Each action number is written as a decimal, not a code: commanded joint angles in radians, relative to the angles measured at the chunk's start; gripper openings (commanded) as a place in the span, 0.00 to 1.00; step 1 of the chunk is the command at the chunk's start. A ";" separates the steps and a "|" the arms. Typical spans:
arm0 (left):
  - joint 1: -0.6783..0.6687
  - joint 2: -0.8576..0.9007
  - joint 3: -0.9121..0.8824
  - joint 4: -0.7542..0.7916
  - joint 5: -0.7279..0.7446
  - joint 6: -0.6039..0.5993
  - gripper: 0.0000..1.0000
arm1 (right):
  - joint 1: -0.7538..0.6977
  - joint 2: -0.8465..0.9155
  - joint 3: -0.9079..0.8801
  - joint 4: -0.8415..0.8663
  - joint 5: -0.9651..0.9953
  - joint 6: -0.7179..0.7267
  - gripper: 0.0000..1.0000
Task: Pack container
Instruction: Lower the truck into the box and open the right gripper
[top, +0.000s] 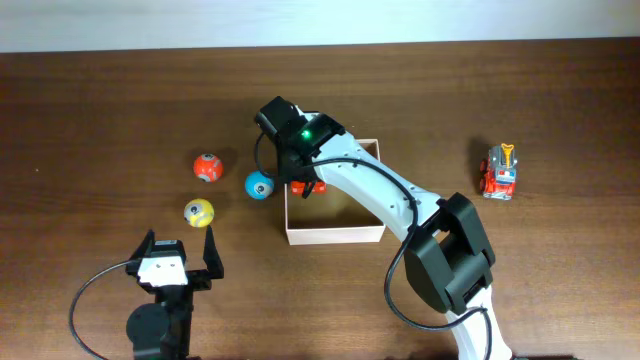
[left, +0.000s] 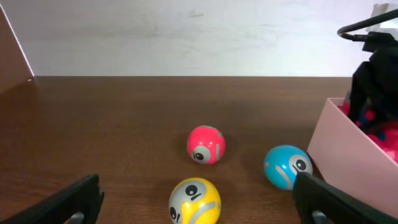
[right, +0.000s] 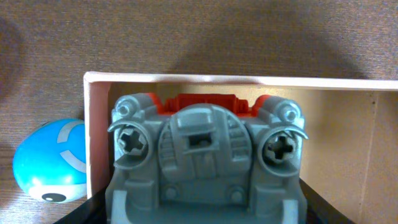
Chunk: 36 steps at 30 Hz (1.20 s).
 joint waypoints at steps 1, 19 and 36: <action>-0.003 -0.006 -0.002 -0.008 -0.003 0.019 0.99 | 0.006 0.013 0.010 0.007 0.022 0.014 0.71; -0.003 -0.006 -0.002 -0.008 -0.003 0.019 0.99 | -0.002 0.005 0.011 0.004 0.019 -0.053 0.76; -0.003 -0.006 -0.002 -0.008 -0.003 0.019 0.99 | -0.041 -0.122 0.011 -0.112 0.022 -0.103 0.76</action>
